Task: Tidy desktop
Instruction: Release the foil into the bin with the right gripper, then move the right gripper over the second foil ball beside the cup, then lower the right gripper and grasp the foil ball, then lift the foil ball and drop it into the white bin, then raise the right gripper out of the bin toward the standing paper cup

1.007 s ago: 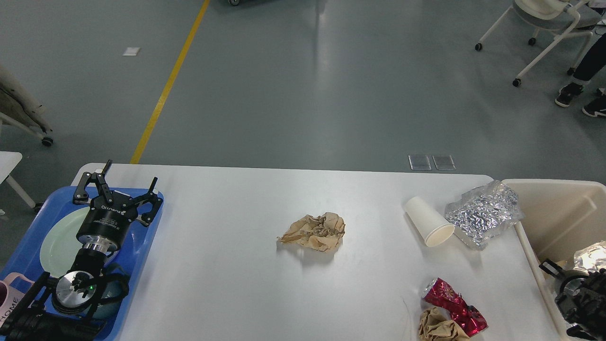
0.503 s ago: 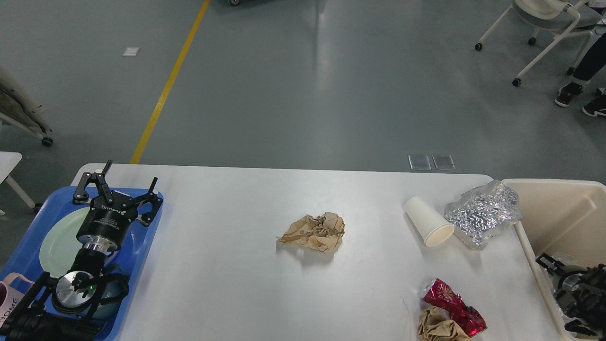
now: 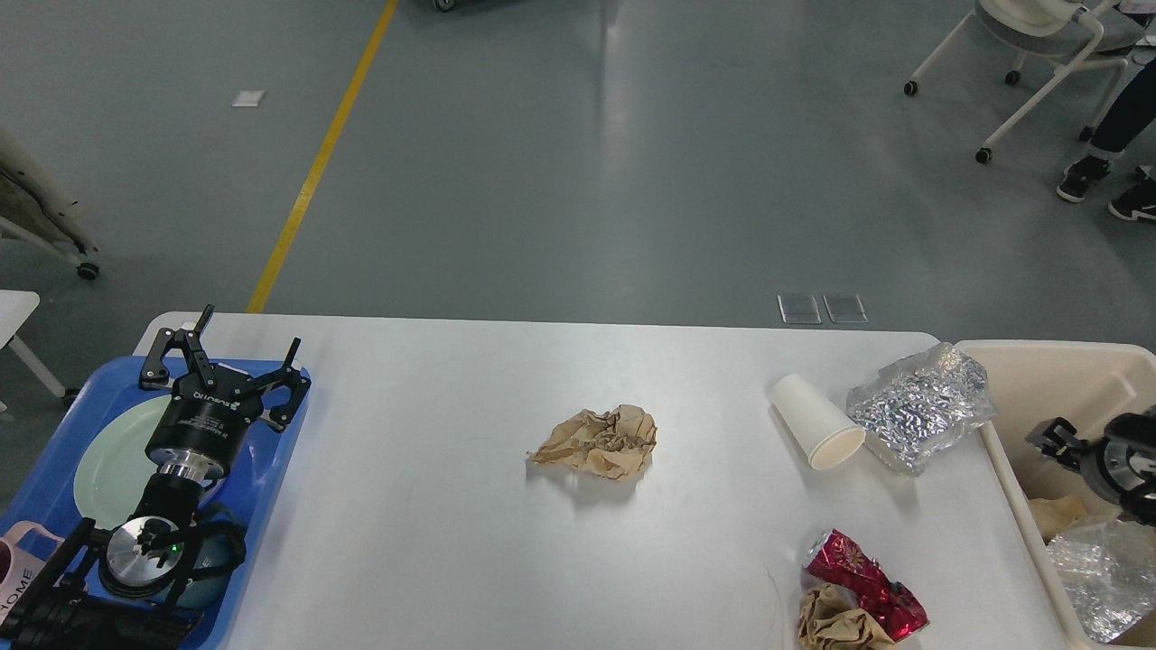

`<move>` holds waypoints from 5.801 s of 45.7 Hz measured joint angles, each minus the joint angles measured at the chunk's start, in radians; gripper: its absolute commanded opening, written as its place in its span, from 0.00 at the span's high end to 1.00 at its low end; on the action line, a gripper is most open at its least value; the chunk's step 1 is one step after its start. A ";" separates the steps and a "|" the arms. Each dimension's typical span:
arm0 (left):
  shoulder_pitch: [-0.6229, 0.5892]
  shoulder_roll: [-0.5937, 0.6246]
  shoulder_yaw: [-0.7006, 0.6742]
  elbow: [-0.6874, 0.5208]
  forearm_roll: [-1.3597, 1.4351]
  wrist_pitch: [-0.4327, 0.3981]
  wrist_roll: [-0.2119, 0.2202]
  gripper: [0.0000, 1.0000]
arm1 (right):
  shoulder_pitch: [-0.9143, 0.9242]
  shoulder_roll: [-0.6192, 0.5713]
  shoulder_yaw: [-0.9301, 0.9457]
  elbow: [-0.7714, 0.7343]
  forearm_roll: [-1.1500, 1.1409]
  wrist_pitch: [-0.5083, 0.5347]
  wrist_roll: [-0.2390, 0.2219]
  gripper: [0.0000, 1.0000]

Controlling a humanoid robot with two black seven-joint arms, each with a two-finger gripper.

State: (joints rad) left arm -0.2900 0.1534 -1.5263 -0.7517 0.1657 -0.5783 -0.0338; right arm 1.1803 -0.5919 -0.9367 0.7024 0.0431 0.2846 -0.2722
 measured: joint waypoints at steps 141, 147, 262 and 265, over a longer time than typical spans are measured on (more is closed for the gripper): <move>0.000 0.000 0.000 0.000 0.000 0.000 0.000 0.03 | -0.281 0.410 0.106 -0.409 0.193 -0.196 -0.012 1.00; 0.000 0.000 0.000 0.000 0.000 0.000 0.001 0.03 | -0.292 0.417 0.111 -0.431 0.194 -0.201 -0.012 1.00; 0.000 0.000 0.000 0.000 0.000 0.000 0.001 0.03 | -0.558 0.173 0.159 -0.650 0.048 -0.075 -0.075 1.00; 0.000 0.000 0.000 0.000 0.000 0.000 0.001 0.03 | -0.593 0.196 0.160 -0.659 0.048 -0.121 -0.073 1.00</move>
State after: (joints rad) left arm -0.2897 0.1534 -1.5263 -0.7517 0.1657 -0.5784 -0.0332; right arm 0.5873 -0.3963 -0.7764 0.0438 0.0913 0.1637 -0.3455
